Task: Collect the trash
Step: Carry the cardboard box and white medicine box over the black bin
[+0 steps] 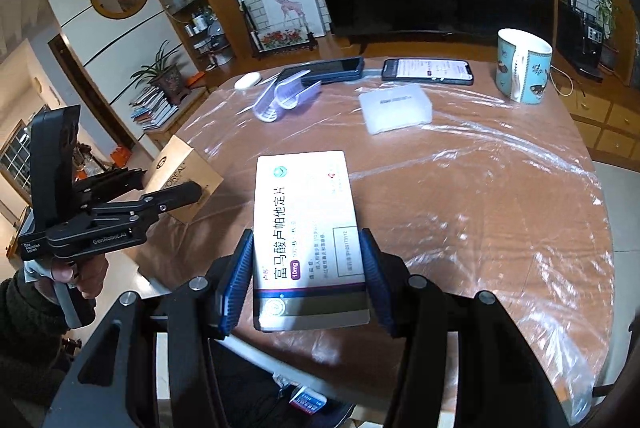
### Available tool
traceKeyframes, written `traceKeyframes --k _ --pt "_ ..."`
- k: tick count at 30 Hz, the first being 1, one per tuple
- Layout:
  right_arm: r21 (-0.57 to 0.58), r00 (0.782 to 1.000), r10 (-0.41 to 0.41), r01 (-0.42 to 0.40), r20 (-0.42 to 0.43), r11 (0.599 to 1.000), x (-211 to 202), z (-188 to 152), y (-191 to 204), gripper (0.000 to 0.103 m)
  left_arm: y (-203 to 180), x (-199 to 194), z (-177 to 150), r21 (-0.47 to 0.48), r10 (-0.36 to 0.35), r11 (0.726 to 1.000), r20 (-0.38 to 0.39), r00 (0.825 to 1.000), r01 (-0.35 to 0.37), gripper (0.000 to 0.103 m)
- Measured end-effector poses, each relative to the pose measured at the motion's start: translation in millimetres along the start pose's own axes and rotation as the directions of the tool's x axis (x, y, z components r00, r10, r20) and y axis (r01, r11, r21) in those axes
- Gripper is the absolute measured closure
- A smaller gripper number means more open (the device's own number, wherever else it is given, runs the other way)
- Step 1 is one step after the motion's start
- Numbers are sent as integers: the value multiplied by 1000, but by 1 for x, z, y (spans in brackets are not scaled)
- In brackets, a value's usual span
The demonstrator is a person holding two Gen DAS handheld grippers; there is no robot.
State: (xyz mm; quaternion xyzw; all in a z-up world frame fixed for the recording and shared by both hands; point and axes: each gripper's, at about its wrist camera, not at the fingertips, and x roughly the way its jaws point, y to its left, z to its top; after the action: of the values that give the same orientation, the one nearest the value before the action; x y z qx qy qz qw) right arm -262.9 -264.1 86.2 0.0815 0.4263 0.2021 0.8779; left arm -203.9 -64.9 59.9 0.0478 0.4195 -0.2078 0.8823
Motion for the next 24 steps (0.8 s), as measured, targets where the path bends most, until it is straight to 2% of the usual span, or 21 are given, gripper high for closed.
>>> traceKeyframes --k 24 --pt "-59 993 65 -71 -100 996 -22 -58 32 52 -29 -34 -56 34 -29 999 -45 999 31 44"
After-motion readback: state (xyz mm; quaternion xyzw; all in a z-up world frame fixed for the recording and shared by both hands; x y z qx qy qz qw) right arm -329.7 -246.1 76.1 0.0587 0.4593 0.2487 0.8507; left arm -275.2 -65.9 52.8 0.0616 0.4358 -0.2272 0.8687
